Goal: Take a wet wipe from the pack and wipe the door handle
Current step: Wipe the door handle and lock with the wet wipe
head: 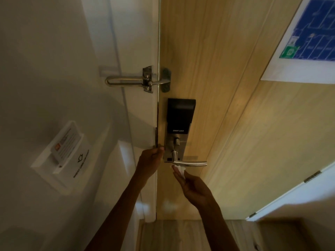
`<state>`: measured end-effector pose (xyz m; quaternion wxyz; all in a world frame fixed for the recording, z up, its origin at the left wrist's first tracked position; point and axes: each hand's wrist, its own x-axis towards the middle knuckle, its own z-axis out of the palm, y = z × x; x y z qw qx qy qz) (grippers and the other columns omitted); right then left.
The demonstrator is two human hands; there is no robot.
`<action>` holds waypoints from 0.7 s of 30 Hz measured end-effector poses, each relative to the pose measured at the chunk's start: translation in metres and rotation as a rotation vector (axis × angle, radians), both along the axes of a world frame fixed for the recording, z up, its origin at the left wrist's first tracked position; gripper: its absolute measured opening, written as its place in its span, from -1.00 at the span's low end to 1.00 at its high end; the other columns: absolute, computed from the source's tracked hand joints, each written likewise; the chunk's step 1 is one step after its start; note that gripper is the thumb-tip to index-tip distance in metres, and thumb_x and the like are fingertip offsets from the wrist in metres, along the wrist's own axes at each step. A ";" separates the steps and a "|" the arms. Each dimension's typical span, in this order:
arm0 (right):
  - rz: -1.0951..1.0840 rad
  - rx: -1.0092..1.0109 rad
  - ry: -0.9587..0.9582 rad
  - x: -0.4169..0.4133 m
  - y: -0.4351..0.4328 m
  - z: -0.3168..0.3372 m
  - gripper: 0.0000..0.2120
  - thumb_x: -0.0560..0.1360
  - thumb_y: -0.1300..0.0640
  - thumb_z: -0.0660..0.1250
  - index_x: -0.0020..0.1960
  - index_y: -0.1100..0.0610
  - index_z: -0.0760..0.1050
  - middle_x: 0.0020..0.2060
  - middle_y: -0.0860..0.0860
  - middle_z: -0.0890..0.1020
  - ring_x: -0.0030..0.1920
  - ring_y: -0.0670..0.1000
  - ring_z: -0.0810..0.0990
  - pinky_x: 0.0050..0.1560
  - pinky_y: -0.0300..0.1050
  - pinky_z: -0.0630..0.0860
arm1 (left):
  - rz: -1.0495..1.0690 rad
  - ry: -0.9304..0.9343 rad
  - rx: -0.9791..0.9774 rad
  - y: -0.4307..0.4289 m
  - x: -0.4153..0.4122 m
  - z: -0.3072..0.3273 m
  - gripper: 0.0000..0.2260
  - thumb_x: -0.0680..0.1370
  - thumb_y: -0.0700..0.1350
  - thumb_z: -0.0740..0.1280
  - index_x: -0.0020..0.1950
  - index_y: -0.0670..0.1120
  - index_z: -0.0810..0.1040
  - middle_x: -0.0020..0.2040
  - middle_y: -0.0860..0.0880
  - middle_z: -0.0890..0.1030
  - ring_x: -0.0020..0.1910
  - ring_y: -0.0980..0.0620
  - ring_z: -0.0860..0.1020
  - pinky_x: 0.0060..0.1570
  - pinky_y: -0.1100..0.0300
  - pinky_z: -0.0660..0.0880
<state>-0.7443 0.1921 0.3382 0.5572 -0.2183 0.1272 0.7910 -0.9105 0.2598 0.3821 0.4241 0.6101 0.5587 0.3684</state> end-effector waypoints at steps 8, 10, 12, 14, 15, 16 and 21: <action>-0.173 -0.038 -0.122 0.056 -0.013 0.002 -0.51 0.45 0.41 0.29 0.36 0.41 0.29 0.22 0.38 0.51 0.11 0.25 0.61 0.10 0.12 0.58 | -0.007 -0.007 0.010 -0.007 0.002 0.007 -0.63 0.66 -0.01 0.22 -0.28 -0.14 0.55 -0.63 0.06 0.35 -0.58 0.29 0.40 -0.35 0.26 0.24; -0.266 -0.046 -0.294 0.062 -0.017 0.006 -0.66 0.54 0.36 0.20 0.30 0.38 0.34 0.22 0.38 0.51 0.04 0.24 0.66 -0.03 0.09 0.64 | -0.010 0.001 0.013 -0.008 0.002 0.006 -0.64 0.66 -0.01 0.22 -0.20 -0.22 0.56 -0.62 0.07 0.38 -0.55 0.30 0.42 -0.34 0.28 0.26; -0.380 -0.031 -0.669 0.063 -0.024 0.013 -0.77 0.54 0.35 0.24 0.18 0.39 0.45 0.13 0.34 0.59 0.00 0.20 0.68 -0.02 0.01 0.64 | -0.010 0.021 0.013 -0.008 0.002 0.006 -0.63 0.66 -0.01 0.21 -0.26 -0.14 0.58 -0.62 0.19 0.42 -0.51 0.32 0.45 -0.32 0.30 0.27; -0.464 0.042 -1.079 0.056 -0.027 0.011 -0.77 0.50 0.31 0.34 0.14 0.32 0.56 0.00 0.25 0.67 0.00 0.16 0.69 -0.01 -0.04 0.64 | -0.017 0.027 0.020 -0.007 0.002 0.007 -0.64 0.66 -0.01 0.21 -0.34 -0.01 0.49 -0.62 0.21 0.43 -0.52 0.32 0.45 -0.31 0.29 0.27; -0.480 0.084 -1.230 0.051 -0.027 0.009 -0.76 0.48 0.27 0.38 0.14 0.27 0.59 -0.03 0.20 0.70 0.00 0.14 0.68 -0.02 -0.05 0.64 | -0.025 0.023 0.028 -0.007 0.002 0.007 -0.63 0.66 -0.02 0.21 -0.36 0.02 0.46 -0.63 0.20 0.42 -0.53 0.30 0.44 -0.31 0.29 0.27; -0.483 0.109 -1.357 0.045 -0.026 0.006 -0.75 0.46 0.24 0.42 0.13 0.21 0.61 -0.04 0.14 0.71 0.01 0.09 0.68 -0.02 -0.06 0.63 | -0.029 0.016 0.030 -0.006 0.003 0.005 -0.63 0.66 -0.03 0.22 -0.37 0.02 0.46 -0.63 0.19 0.42 -0.54 0.29 0.44 -0.31 0.29 0.27; -0.547 0.104 -1.709 0.023 -0.019 0.000 -0.79 0.38 0.19 0.52 0.01 0.13 0.67 -0.08 -0.02 0.72 -0.11 -0.20 0.67 -0.14 -0.44 0.53 | -0.010 -0.035 -0.005 -0.002 0.002 0.003 -0.68 0.64 0.02 0.23 -0.15 -0.13 0.64 -0.45 0.08 0.47 -0.38 0.18 0.49 -0.23 0.28 0.38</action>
